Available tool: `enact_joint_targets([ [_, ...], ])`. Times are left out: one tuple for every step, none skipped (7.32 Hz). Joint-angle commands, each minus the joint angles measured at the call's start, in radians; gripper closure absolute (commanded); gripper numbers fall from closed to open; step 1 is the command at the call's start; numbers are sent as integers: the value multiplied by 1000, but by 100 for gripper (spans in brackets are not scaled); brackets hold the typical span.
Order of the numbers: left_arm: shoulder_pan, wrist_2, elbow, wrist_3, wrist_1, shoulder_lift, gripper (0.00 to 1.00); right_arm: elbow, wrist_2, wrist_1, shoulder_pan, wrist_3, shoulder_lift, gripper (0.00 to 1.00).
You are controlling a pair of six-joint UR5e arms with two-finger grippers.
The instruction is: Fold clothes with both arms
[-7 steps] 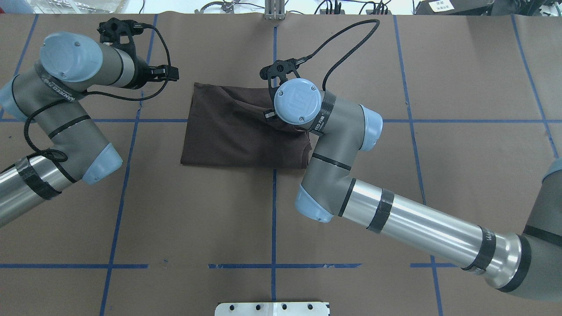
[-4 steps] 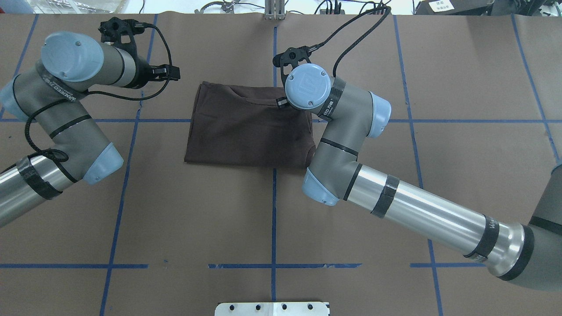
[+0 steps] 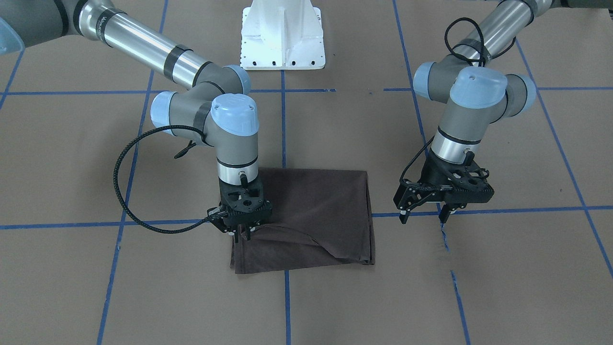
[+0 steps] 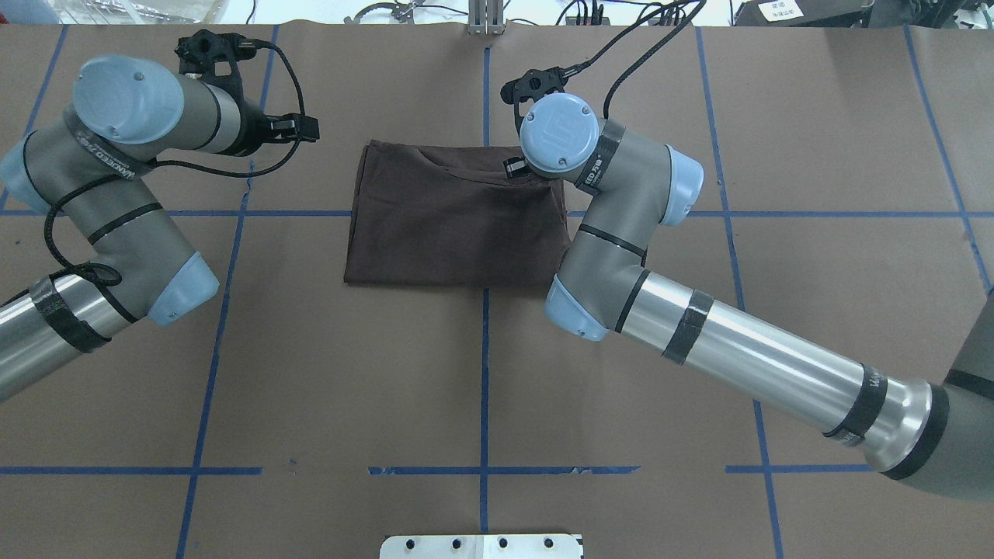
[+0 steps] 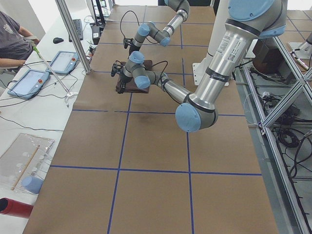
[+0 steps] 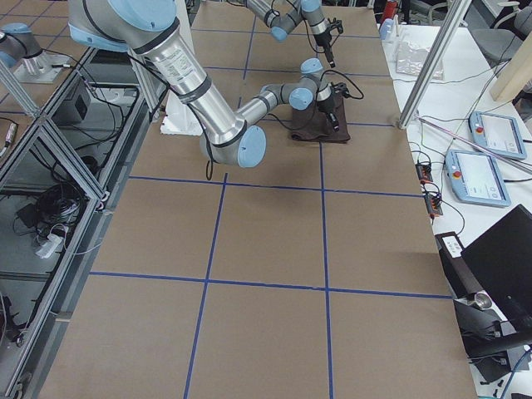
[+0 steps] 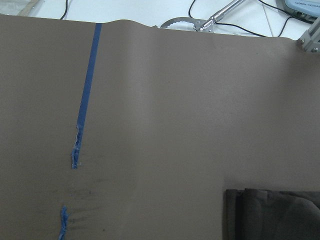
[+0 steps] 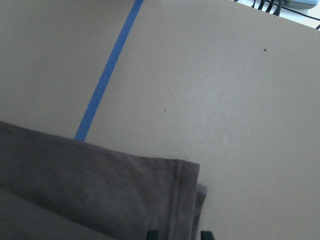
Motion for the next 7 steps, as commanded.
enact_joint_targets([
  [-33,-26,-2,59,0,2,0,2,231,-14,137,-87,-14,0],
  [-92,-105,-3,136,-1,11,0,12,403,-31,233,-113,-64,0],
  [-175,-177,-9,271,0,41,0,87,541,-37,343,-195,-179,0],
  [-265,-249,-41,440,-1,111,0,154,637,-60,463,-313,-291,0],
  [-376,-316,-43,566,0,147,0,192,718,-94,572,-436,-380,0],
  [-427,-356,-101,613,-14,220,0,234,824,-77,634,-461,-512,0],
  [-447,-352,-135,527,-30,247,0,253,823,-36,695,-448,-558,0],
])
